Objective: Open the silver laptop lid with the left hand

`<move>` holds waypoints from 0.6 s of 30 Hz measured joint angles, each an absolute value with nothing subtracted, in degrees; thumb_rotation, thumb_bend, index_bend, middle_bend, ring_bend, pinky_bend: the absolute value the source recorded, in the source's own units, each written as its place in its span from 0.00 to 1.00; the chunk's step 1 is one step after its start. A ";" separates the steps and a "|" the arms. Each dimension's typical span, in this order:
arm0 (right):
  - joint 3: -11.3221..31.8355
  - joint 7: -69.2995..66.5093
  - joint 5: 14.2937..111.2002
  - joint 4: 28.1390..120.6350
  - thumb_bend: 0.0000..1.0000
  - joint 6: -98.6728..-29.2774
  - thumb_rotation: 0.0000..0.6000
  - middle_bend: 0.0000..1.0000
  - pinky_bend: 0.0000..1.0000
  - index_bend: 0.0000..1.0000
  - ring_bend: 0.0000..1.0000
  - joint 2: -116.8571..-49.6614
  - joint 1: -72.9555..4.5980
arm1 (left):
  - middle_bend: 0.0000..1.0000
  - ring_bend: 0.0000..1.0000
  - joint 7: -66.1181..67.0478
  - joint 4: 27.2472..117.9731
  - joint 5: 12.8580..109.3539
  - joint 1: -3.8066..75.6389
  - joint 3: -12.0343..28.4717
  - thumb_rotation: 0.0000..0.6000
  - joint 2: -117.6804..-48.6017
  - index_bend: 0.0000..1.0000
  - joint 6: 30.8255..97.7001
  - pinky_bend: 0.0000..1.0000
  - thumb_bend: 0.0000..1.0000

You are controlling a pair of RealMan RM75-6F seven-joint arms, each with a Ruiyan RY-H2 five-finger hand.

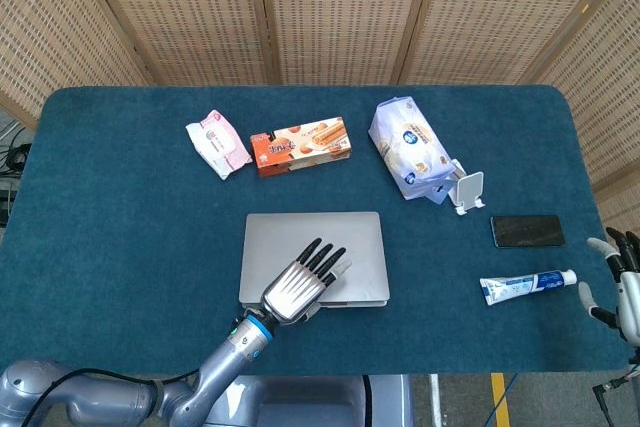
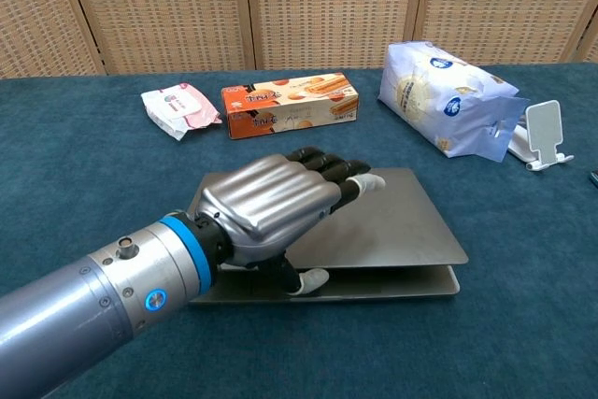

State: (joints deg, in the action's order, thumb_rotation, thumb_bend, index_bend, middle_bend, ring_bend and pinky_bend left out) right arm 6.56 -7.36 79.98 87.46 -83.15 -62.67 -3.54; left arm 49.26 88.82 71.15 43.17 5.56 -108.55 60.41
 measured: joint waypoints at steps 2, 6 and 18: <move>6.55 -7.25 80.47 87.54 0.41 -83.20 1.00 0.09 0.02 0.22 0.00 -62.62 -3.70 | 0.00 0.00 49.29 88.84 71.62 43.50 6.16 0.91 -108.00 0.00 60.67 0.00 0.44; 6.58 -7.11 81.52 87.93 0.41 -83.30 1.00 0.09 0.02 0.22 0.00 -62.12 -4.15 | 0.00 0.00 49.43 89.03 72.00 44.26 7.58 0.91 -106.87 0.00 60.92 0.00 0.44; 5.96 -6.66 84.96 90.24 0.41 -82.13 1.00 0.13 0.02 0.22 0.00 -60.16 -5.89 | 0.00 0.00 49.88 89.13 70.71 46.91 11.83 0.91 -104.64 0.00 60.43 0.00 0.44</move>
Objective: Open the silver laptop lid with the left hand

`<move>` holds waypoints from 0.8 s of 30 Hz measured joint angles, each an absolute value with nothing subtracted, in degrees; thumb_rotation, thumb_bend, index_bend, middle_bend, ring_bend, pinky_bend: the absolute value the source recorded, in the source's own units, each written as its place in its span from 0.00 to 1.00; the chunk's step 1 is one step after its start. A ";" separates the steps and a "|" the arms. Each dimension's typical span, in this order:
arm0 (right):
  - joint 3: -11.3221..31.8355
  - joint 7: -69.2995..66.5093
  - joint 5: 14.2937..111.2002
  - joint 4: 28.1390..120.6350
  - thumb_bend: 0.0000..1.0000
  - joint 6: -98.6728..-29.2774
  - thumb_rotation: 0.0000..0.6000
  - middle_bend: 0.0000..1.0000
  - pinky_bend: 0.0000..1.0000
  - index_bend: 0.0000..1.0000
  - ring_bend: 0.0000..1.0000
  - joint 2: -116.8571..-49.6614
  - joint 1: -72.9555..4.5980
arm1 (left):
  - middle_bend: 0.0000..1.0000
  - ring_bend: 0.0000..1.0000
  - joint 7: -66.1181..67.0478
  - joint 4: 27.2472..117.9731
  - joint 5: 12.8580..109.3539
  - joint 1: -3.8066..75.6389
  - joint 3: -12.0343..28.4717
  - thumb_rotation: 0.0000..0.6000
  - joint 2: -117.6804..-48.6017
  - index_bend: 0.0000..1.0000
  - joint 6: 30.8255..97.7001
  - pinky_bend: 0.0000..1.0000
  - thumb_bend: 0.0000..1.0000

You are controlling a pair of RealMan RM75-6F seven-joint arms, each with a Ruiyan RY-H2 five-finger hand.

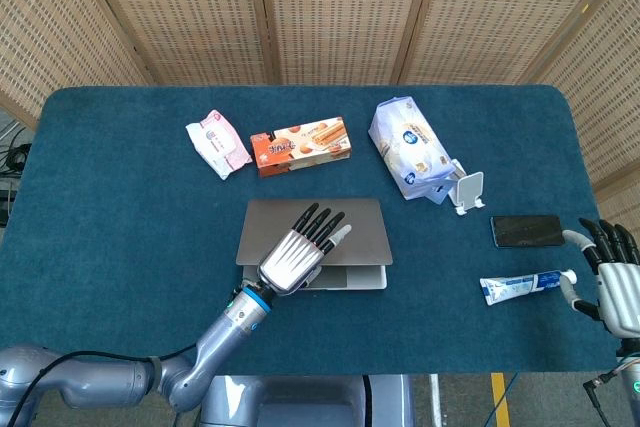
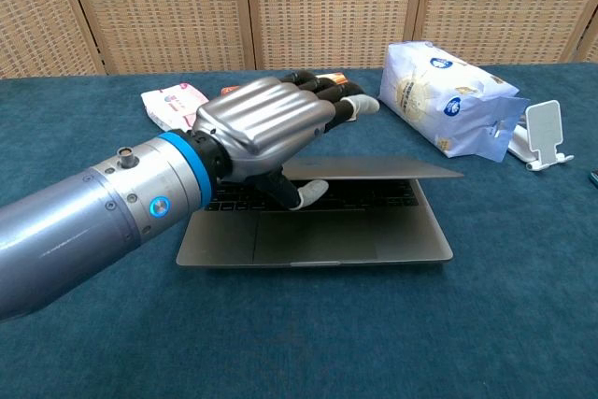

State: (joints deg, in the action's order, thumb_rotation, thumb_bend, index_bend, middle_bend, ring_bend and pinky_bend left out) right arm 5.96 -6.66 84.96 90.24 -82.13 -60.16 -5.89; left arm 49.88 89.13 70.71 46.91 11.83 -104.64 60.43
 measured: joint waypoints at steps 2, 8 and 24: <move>5.75 -6.72 85.43 90.63 0.41 -81.81 1.00 0.13 0.02 0.22 0.00 -59.92 -6.13 | 0.00 0.00 49.90 89.11 70.41 47.27 12.35 0.91 -104.50 0.00 60.50 0.00 0.44; 4.77 -7.57 87.74 91.82 0.41 -79.90 1.00 0.15 0.02 0.22 0.00 -58.74 -7.32 | 0.00 0.00 50.65 88.92 69.53 48.40 13.67 0.91 -103.88 0.00 60.38 0.00 0.44; 1.23 -11.34 96.22 94.73 0.41 -68.93 1.00 0.16 0.02 0.22 0.00 -57.20 -15.58 | 0.00 0.00 52.74 88.08 64.93 51.89 16.42 0.91 -102.07 0.00 59.58 0.00 0.44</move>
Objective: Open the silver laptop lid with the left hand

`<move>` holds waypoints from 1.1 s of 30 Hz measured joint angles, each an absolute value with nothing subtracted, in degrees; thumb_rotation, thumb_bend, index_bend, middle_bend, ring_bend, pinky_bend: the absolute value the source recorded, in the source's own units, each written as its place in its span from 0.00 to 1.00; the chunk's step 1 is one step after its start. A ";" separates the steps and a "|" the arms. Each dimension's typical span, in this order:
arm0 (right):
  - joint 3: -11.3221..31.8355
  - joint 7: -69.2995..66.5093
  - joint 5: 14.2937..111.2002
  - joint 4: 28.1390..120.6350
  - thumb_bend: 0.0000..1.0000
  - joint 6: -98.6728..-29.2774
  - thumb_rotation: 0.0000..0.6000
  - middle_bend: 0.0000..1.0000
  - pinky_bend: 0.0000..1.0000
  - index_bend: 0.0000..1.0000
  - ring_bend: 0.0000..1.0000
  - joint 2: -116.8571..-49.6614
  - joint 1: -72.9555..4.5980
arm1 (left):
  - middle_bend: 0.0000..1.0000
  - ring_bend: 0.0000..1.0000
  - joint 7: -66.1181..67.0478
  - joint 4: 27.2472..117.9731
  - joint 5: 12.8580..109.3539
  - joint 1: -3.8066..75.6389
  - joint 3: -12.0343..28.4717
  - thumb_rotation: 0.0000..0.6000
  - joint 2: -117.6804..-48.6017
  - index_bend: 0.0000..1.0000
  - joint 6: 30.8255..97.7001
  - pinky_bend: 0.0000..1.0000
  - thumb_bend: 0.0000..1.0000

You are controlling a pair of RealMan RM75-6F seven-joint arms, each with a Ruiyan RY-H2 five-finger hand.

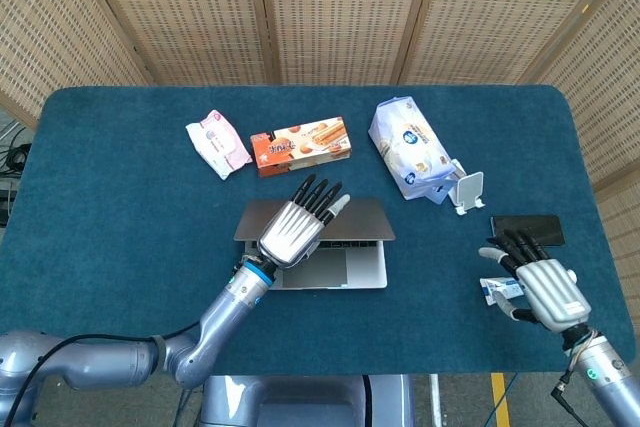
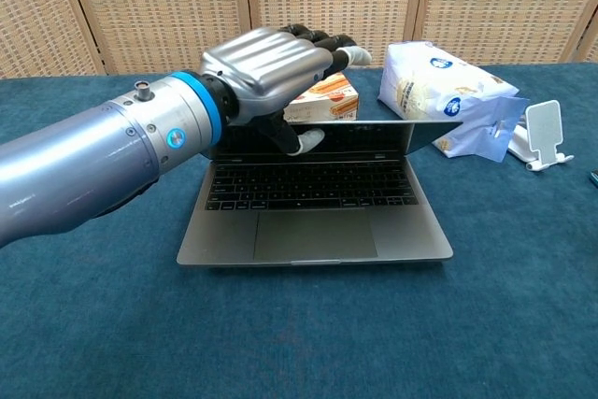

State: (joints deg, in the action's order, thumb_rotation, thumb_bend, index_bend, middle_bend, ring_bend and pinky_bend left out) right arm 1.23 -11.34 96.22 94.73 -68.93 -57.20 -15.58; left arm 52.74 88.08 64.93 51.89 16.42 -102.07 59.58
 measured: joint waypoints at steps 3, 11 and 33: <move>0.79 -11.93 97.25 94.83 0.41 -66.49 1.00 0.16 0.02 0.22 0.00 -58.00 -17.64 | 0.00 0.00 52.84 87.88 64.22 52.48 16.77 0.91 -101.72 0.00 59.48 0.00 0.44; -0.24 -14.37 100.22 95.53 0.42 -61.66 1.00 0.16 0.02 0.22 0.00 -60.96 -22.60 | 0.00 0.00 53.07 87.90 62.56 53.93 17.48 0.91 -100.71 0.00 59.51 0.00 0.44; -0.86 -19.21 98.13 92.33 0.44 -54.42 1.00 0.16 0.02 0.22 0.00 -72.22 -30.22 | 0.00 0.00 53.45 88.10 58.84 56.48 17.02 0.91 -99.69 0.00 60.72 0.00 0.44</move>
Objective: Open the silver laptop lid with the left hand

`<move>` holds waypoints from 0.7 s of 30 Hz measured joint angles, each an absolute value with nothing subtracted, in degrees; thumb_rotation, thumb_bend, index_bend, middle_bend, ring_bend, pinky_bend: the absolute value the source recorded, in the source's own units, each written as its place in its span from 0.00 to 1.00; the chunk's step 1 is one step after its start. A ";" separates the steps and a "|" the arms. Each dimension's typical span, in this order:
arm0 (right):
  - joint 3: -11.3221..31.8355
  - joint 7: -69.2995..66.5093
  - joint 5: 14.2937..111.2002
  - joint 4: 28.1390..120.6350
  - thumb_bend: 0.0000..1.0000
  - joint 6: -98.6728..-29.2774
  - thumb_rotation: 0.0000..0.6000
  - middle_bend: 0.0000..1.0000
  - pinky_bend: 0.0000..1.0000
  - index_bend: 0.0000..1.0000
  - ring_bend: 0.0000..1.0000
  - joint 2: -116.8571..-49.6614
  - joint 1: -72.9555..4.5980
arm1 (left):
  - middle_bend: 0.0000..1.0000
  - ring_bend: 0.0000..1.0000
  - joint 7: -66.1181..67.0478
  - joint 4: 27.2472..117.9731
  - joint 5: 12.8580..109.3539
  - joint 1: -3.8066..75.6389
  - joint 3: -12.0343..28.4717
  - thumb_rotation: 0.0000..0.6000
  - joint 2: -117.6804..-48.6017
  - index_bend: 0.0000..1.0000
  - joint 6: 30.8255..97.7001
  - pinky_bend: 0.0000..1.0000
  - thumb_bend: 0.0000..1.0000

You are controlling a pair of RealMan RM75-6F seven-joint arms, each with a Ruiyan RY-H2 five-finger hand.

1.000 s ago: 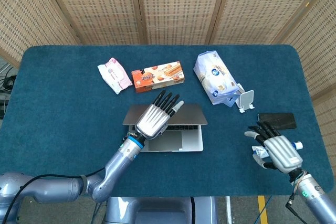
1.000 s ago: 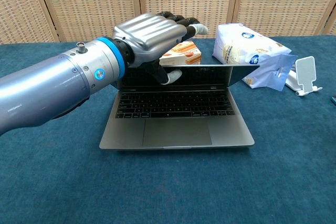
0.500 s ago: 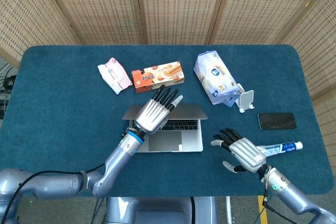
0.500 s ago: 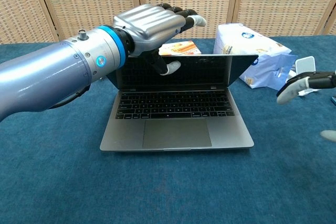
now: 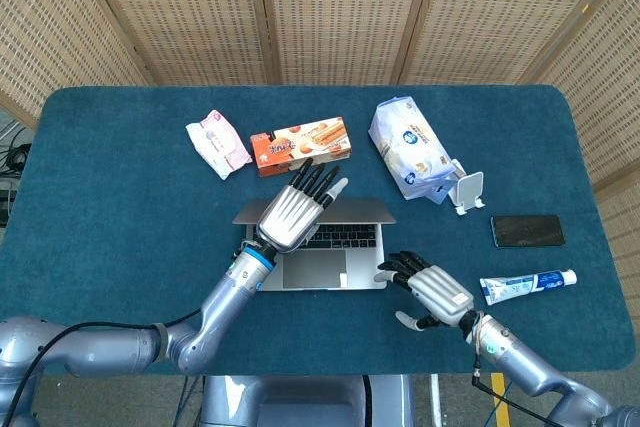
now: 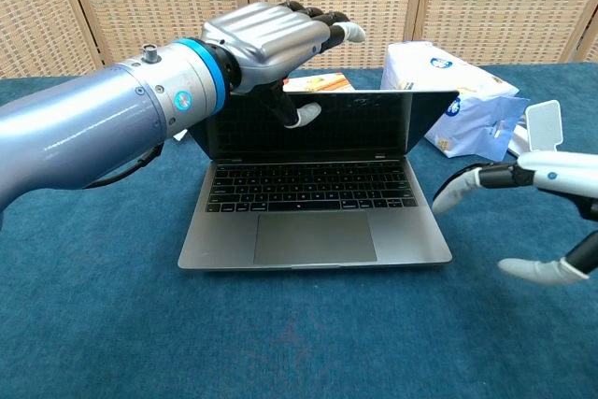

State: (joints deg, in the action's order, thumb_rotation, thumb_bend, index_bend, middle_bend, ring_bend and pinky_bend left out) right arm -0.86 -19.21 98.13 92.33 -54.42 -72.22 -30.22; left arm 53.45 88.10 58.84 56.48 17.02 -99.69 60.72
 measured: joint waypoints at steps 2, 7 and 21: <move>-1.07 -19.42 97.72 91.46 0.43 -53.91 1.00 0.16 0.02 0.22 0.00 -73.04 -30.43 | 0.00 0.00 53.44 88.08 58.70 56.62 16.98 0.91 -99.68 0.00 60.82 0.00 0.44; -1.52 -19.96 96.25 88.13 0.44 -52.88 1.00 0.16 0.02 0.22 0.00 -75.89 -30.81 | 0.00 0.00 53.27 87.91 58.35 57.07 16.89 0.91 -99.54 0.00 61.12 0.00 0.44; -2.15 -19.73 93.41 82.61 0.42 -52.24 1.00 0.14 0.02 0.22 0.00 -81.67 -31.63 | 0.00 0.00 53.25 86.50 57.52 58.56 16.43 0.91 -99.60 0.00 61.66 0.00 0.44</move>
State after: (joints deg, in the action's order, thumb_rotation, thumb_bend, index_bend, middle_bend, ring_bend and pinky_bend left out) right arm -2.15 -19.73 93.41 82.61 -52.24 -81.67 -31.63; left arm 53.25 86.50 57.52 58.56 16.43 -99.60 61.66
